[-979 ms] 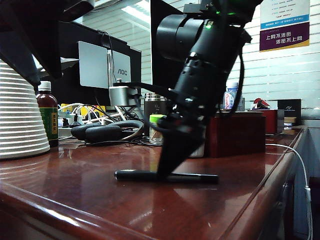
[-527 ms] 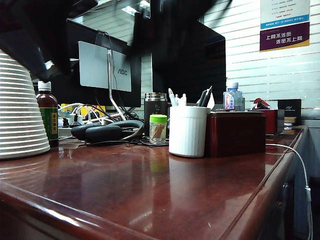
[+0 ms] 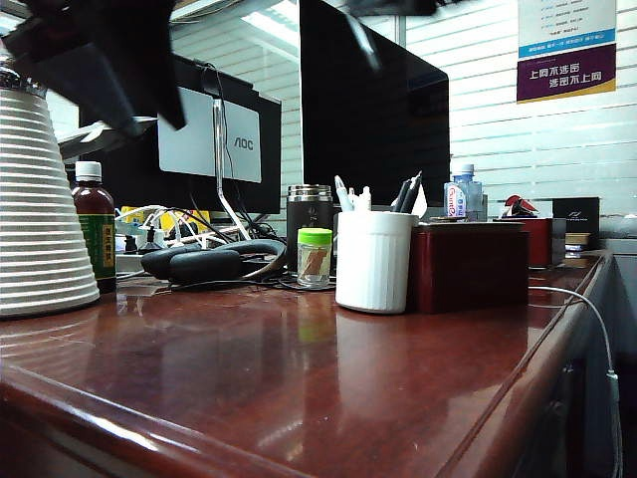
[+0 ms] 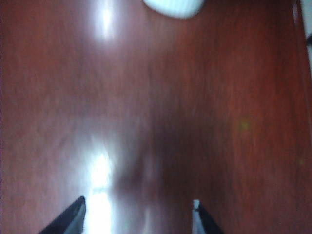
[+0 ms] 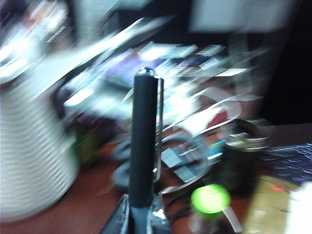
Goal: Pick up all the pens on the desk and put them into the pen holder one by one.
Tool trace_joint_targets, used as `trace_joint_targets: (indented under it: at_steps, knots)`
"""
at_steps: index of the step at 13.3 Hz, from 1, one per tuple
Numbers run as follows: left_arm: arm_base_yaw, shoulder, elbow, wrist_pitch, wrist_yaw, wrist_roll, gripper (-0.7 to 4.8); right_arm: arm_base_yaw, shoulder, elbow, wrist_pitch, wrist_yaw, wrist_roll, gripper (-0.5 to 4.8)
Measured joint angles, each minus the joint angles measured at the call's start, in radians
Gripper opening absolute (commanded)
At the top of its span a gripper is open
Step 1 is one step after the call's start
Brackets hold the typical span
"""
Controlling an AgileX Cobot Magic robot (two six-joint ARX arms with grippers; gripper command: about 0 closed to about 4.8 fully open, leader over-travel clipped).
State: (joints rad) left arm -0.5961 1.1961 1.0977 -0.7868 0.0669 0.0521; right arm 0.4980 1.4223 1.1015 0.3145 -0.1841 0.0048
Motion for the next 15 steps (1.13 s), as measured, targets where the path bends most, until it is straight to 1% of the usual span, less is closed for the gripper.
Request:
trace_joint_targets:
  at_steps: [2, 3, 4, 5, 6, 9, 12, 14, 15]
  knots:
    - [0.000, 0.001, 0.000, 0.037, 0.000, 0.000, 2.78, -0.046, 0.019, -0.123, 0.191, 0.009, 0.100, -0.07]
    - [0.000, 0.006, 0.000, 0.053, 0.000, 0.000, 2.79, -0.052, 0.040, -0.161, 0.241, 0.013, 0.122, -0.07]
    - [0.000, 0.013, 0.000, 0.066, 0.000, 0.000, 2.79, -0.049, 0.077, -0.177, 0.265, 0.004, 0.129, -0.07]
    - [0.000, 0.024, 0.000, 0.077, 0.000, 0.000, 2.79, -0.047, 0.119, -0.179, 0.270, -0.021, 0.130, -0.07]
    - [0.000, 0.037, 0.000, 0.089, 0.000, 0.000, 2.79, -0.047, 0.157, -0.179, 0.308, -0.052, 0.131, -0.07]
    - [0.000, 0.088, 0.000, 0.113, 0.000, 0.000, 2.79, -0.061, 0.231, -0.178, 0.399, -0.046, 0.132, -0.07]
    - [0.000, 0.123, 0.000, 0.116, 0.000, 0.000, 2.78, -0.076, 0.262, -0.178, 0.403, -0.044, 0.129, -0.07]
    - [0.000, 0.129, 0.000, 0.144, 0.000, 0.000, 2.78, -0.076, 0.261, -0.177, 0.406, -0.044, 0.126, -0.05]
    - [0.000, 0.129, 0.000, 0.147, 0.000, 0.000, 2.78, -0.076, 0.264, -0.177, 0.406, -0.044, 0.125, 1.10]
